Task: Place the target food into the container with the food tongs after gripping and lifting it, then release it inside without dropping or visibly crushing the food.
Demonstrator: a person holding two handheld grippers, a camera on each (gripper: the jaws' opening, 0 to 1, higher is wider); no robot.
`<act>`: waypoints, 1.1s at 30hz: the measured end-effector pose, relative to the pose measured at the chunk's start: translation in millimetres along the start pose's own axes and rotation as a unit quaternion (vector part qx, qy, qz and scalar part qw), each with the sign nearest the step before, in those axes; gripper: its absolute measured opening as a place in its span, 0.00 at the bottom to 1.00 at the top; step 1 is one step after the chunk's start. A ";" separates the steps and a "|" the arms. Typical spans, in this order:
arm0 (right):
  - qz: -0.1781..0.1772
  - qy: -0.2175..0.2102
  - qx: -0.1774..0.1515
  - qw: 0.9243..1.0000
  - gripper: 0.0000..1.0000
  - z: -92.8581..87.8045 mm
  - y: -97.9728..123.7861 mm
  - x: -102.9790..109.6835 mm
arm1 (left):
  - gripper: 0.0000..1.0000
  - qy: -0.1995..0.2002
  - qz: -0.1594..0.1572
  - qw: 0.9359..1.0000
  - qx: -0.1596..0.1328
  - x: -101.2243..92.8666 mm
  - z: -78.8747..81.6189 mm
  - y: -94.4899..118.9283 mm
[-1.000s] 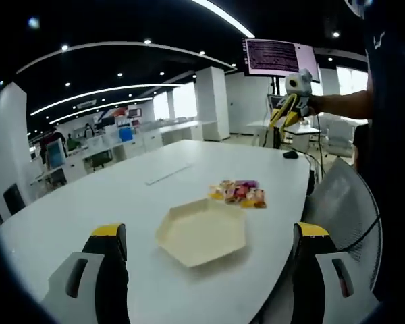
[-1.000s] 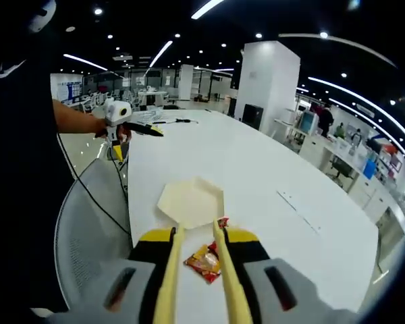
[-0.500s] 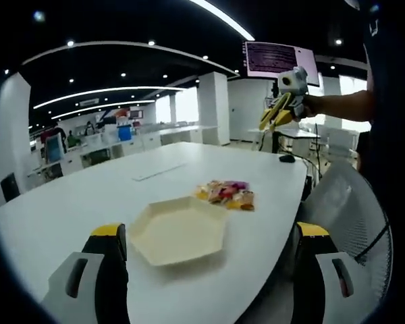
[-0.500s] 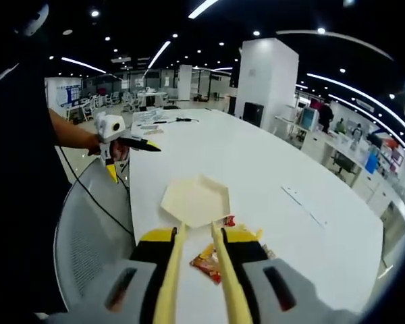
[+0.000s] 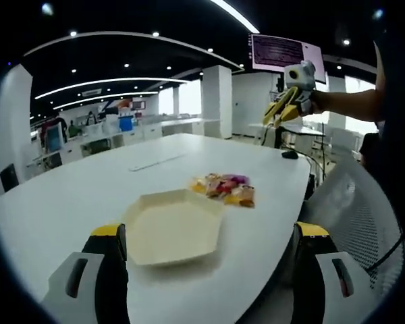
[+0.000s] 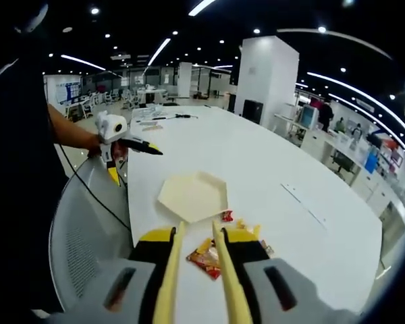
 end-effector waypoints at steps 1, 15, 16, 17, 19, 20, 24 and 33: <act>0.000 -0.001 0.001 1.000 0.27 -2.4 -1.4 -0.8 | 1.00 0.003 -0.002 1.000 0.006 0.1 -1.0 0.3; 0.000 -0.016 0.009 1.000 0.27 -17.7 -9.0 -0.5 | 1.00 -0.072 -0.002 0.997 0.032 -2.3 -20.1 11.6; 0.000 -0.018 0.009 1.000 0.27 -18.0 -9.6 -0.3 | 1.00 -0.070 0.002 0.997 0.029 -0.3 -19.5 12.8; 0.000 -0.018 0.009 1.000 0.27 -18.3 -10.9 -0.1 | 1.00 -0.070 0.004 0.997 0.029 0.1 -19.4 12.6; 0.000 -0.019 0.008 1.000 0.27 -18.4 -14.2 0.0 | 1.00 -0.064 0.000 0.998 0.028 -1.0 -18.5 11.6; -0.001 -0.019 0.008 1.000 0.27 -18.4 -15.4 0.0 | 1.00 -0.066 -0.002 0.997 0.028 -1.9 -18.2 11.5; -0.001 -0.016 0.013 1.000 0.27 -23.4 -20.5 -1.8 | 1.00 0.018 0.002 1.000 0.002 2.4 -6.8 11.0; 0.004 -0.014 0.026 1.000 0.27 -37.9 -26.2 -10.6 | 1.00 0.038 0.000 0.999 0.005 -1.4 -2.7 10.3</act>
Point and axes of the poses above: the point that each gripper's makers call its tool centre point, and the gripper's own axes: y roughly backward along the fingers, x roughly to its left, z roughly out of its top, the point moved 5 cm from there along y, roughly backward along the fingers, and after that the axes turned 11 degrees about z, right-handed, at the moved point
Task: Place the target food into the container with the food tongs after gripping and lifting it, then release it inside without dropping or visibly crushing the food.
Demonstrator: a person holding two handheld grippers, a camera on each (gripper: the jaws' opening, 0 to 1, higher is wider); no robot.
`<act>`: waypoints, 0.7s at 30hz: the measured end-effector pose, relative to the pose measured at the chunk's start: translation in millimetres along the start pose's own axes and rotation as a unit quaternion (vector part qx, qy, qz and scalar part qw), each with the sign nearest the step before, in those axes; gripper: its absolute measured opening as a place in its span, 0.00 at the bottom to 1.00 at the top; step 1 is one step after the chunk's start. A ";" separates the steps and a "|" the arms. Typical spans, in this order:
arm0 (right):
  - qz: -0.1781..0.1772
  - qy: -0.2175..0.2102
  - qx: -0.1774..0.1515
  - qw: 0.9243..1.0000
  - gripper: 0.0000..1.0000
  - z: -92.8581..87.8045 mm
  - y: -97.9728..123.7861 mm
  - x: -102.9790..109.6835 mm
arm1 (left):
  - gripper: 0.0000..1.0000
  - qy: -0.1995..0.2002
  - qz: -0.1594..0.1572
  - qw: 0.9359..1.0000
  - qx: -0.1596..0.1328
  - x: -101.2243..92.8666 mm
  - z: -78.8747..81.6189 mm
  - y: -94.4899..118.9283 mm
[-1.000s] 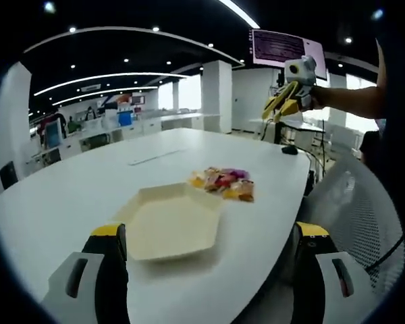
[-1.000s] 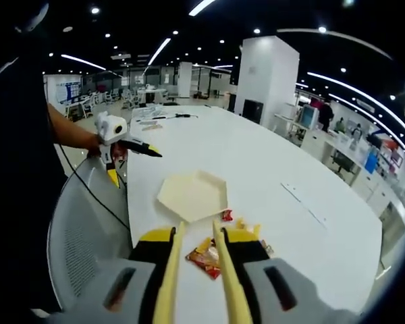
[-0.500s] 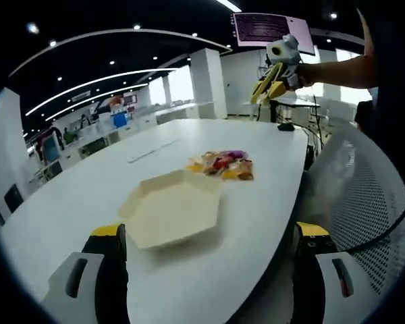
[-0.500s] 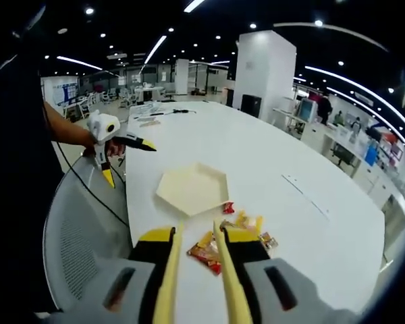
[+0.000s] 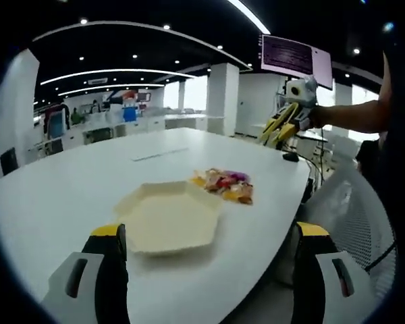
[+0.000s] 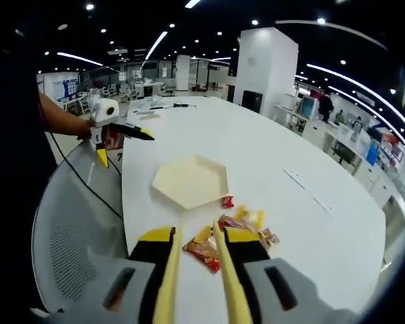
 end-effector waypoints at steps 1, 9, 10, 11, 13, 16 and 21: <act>0.002 -0.001 0.001 1.000 0.27 -2.6 -1.7 -1.3 | 1.00 -0.001 0.000 1.000 0.002 -2.2 -5.0 -1.5; 0.015 -0.005 0.011 1.000 0.27 -19.7 -16.0 -9.0 | 1.00 0.025 0.008 1.000 0.006 5.9 -11.3 1.2; 0.017 -0.007 0.012 1.000 0.27 -21.5 -17.6 -10.0 | 1.00 0.024 0.007 1.000 0.007 5.1 -11.5 1.1; 0.019 -0.008 0.013 1.000 0.27 -24.3 -20.0 -12.0 | 1.00 0.017 0.006 1.000 0.006 4.2 -11.1 0.9; 0.021 -0.009 0.016 1.000 0.27 -27.5 -24.1 -14.3 | 1.00 0.013 0.006 1.000 0.006 4.6 -10.9 0.7; 0.025 -0.008 0.020 0.999 0.27 -31.1 -28.8 -15.9 | 1.00 0.019 0.005 1.000 0.007 6.1 -12.3 0.0; 0.035 -0.004 0.034 0.999 0.27 -41.1 -38.9 -19.3 | 1.00 0.022 0.008 1.000 0.002 7.4 -11.9 -0.3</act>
Point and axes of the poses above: the point that each gripper's makers call its tool centre point, and the gripper's own axes: y roughly backward along the fingers, x roughly to its left, z roughly out of its top, the point moved 5 cm from there along y, roughly backward along the fingers, and after that the axes turned 11 degrees about z, right-handed, at the moved point
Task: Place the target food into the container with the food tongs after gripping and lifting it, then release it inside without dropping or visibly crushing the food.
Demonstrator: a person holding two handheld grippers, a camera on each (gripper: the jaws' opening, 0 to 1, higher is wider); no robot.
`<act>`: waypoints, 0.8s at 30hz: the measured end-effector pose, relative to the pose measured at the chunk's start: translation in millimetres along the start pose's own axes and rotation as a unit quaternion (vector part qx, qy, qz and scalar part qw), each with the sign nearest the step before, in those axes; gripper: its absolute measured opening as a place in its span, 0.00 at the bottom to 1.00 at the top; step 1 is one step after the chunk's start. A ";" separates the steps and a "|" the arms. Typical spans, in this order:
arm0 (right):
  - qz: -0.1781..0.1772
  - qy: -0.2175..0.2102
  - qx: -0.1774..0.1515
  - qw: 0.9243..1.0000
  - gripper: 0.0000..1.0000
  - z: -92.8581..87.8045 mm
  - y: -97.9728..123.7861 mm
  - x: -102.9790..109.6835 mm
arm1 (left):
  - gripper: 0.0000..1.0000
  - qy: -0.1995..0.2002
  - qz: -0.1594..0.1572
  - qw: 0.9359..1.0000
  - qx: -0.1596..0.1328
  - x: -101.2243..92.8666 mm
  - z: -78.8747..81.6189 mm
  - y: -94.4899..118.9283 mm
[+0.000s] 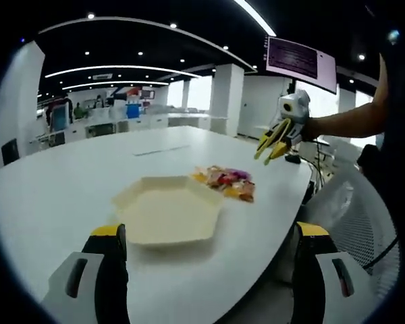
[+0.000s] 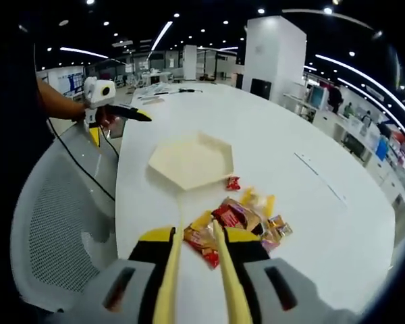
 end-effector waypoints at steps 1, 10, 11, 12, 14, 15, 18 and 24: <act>0.001 0.001 0.004 1.000 0.27 -1.8 -1.8 -0.9 | 1.00 0.007 0.000 1.000 -0.002 0.5 0.0 0.3; 0.014 0.012 0.033 0.999 0.27 -15.6 -17.0 -9.8 | 1.00 0.011 -0.002 1.000 0.007 0.4 -2.1 -0.2; 0.017 0.013 0.037 0.999 0.27 -16.8 -18.6 -10.0 | 1.00 0.013 -0.001 1.000 0.008 0.8 -2.2 -0.1; 0.019 0.015 0.041 0.999 0.27 -18.5 -20.7 -10.7 | 1.00 0.016 0.001 1.000 0.006 1.8 -1.6 0.3; 0.025 0.014 0.045 0.999 0.27 -20.7 -23.6 -11.4 | 1.00 0.023 0.006 1.000 0.000 4.6 -0.3 0.9; 0.025 0.016 0.050 0.998 0.27 -22.7 -25.3 -12.8 | 1.00 0.026 0.007 1.000 -0.001 5.8 -0.5 0.8; 0.030 0.015 0.055 0.998 0.27 -25.5 -28.2 -15.9 | 1.00 0.025 0.007 1.000 0.001 4.5 -0.9 0.3; 0.040 0.014 0.070 0.997 0.27 -33.9 -36.1 -19.6 | 1.00 0.026 0.006 1.000 0.004 4.4 -1.6 0.1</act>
Point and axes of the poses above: the point that each gripper's makers call its tool centre point, and the gripper's own axes: y roughly backward along the fingers, x roughly to its left, z roughly out of its top, the point moved 5 cm from there along y, roughly backward along the fingers, and after that the axes turned 11 degrees about z, right-handed, at the moved point
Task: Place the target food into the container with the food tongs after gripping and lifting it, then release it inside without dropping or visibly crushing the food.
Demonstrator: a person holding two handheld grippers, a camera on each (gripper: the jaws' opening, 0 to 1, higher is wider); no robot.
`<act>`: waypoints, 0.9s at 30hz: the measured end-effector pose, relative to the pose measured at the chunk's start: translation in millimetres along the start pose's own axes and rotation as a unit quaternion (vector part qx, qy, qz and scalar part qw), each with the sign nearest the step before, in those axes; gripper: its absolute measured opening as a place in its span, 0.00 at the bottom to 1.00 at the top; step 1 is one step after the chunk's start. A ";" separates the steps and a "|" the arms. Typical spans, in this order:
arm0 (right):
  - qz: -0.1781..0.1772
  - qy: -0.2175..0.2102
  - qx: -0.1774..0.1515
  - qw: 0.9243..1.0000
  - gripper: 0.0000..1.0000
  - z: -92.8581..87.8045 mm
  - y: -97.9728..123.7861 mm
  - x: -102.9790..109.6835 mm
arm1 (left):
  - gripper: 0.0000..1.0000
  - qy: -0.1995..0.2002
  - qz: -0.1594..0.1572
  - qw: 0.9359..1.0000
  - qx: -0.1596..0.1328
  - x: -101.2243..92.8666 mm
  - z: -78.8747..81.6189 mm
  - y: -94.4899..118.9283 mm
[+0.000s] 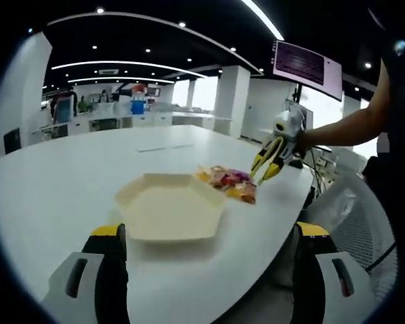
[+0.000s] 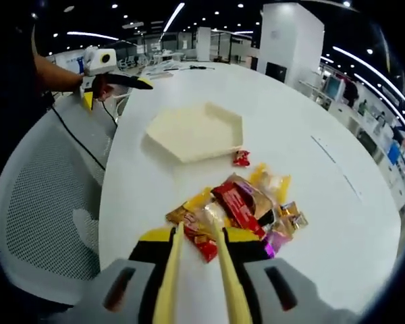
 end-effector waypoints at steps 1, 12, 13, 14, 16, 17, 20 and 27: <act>0.002 0.001 0.003 1.000 0.27 -1.2 -1.5 -0.3 | 1.00 0.001 0.000 1.000 0.000 -0.1 0.0 0.0; 0.018 0.046 0.056 0.997 0.27 -7.1 -15.7 0.6 | 1.00 0.004 -0.001 1.000 0.004 0.6 -2.4 0.1; 0.019 0.049 0.053 0.997 0.27 -5.6 -15.8 0.3 | 1.00 0.004 0.000 1.000 0.004 0.6 -2.5 0.0; 0.018 0.051 0.054 0.997 0.27 -4.9 -16.0 -0.6 | 1.00 0.004 0.000 1.000 0.004 0.6 -2.5 0.1; 0.018 0.055 0.059 0.997 0.27 -3.1 -17.0 -2.4 | 1.00 0.005 0.000 1.000 0.004 0.4 -2.5 0.2; 0.020 0.057 0.060 0.996 0.27 -2.7 -17.7 -3.6 | 1.00 0.005 0.000 1.000 0.005 0.4 -2.8 0.2; 0.020 0.065 0.067 0.995 0.27 -2.2 -19.1 -6.0 | 1.00 0.004 -0.001 1.000 0.005 -0.2 -2.8 0.0; 0.027 0.040 0.075 0.996 0.27 -0.7 -17.8 -0.9 | 1.00 0.005 0.002 1.000 0.007 0.1 -3.9 0.6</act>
Point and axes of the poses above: the point that each gripper's makers call its tool centre point, and the gripper's own axes: y roughly backward along the fingers, x roughly to its left, z roughly out of its top, the point moved 5 cm from there along y, roughly backward along the fingers, and after that the axes turned 11 degrees about z, right-handed, at the moved point
